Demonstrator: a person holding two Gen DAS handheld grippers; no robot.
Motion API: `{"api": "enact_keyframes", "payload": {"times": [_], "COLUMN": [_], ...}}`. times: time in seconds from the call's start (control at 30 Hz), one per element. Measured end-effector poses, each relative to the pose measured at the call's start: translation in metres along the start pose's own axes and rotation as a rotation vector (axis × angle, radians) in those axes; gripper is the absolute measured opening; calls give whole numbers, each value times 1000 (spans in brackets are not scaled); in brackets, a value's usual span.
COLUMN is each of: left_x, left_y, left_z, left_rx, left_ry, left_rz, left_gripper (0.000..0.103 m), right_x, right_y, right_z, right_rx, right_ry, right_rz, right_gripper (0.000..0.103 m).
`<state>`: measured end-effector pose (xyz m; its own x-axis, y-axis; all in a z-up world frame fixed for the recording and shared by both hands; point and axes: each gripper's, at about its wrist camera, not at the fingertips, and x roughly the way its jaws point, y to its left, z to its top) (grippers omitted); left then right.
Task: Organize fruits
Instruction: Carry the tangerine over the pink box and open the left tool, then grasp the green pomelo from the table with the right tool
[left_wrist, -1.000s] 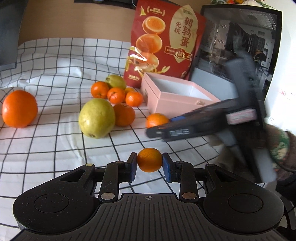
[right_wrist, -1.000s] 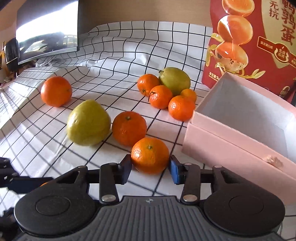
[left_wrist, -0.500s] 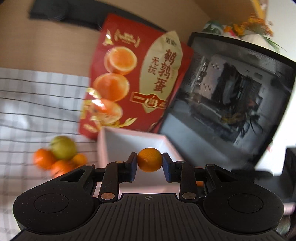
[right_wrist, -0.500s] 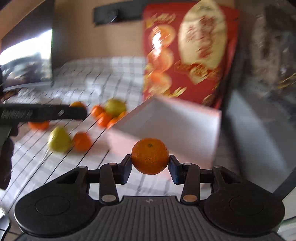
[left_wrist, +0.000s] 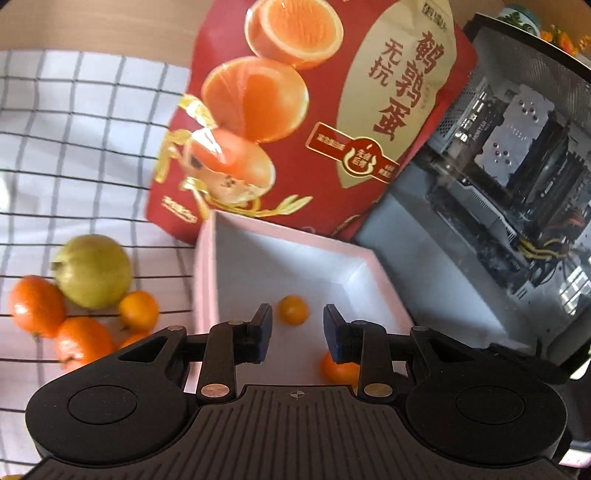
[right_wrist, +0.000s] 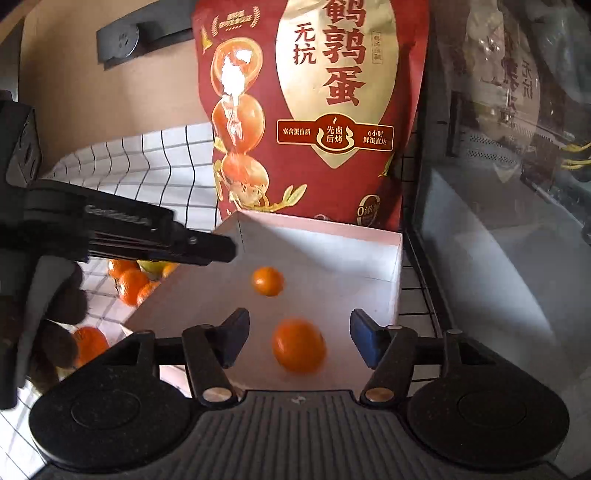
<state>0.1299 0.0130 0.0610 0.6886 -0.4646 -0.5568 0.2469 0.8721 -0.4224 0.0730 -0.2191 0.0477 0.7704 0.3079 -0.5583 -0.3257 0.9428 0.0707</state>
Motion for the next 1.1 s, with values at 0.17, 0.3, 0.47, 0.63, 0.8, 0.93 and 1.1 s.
{"api": "enact_keyframes", "payload": {"times": [0.17,0.3,0.47,0.63,0.8,0.93,1.1], "left_x": [-48,-101,-167,-223,-242,-236,-222], "left_y": [6,26,68,113,145,151,140], "left_z": [-14,-34,-52,-94,-130,-126,-122], "left_rx": [51,81,73,-97,-230,-246,-177], "left_ry": [-105,-216,-386,-649,-819,-793,-722], "left_rz": [32,109,280,388,377,360,388], "left_gripper": [34,34,34,34,34,34,34], "right_x": [-16,-33,-43,-34,-22,-9,19], "right_y": [10,24,52,100,163,206,240], "right_z": [-8,-10,-8,-10,-22,-26,-37], "right_rx": [-9,-43,-68,-109,-214,-276,-373], "right_ry": [-5,-41,-60,-43,-60,-62,-62], "right_rz": [23,40,121,253,338,392,326], "right_gripper": [65,70,76,77,77,77,77]}}
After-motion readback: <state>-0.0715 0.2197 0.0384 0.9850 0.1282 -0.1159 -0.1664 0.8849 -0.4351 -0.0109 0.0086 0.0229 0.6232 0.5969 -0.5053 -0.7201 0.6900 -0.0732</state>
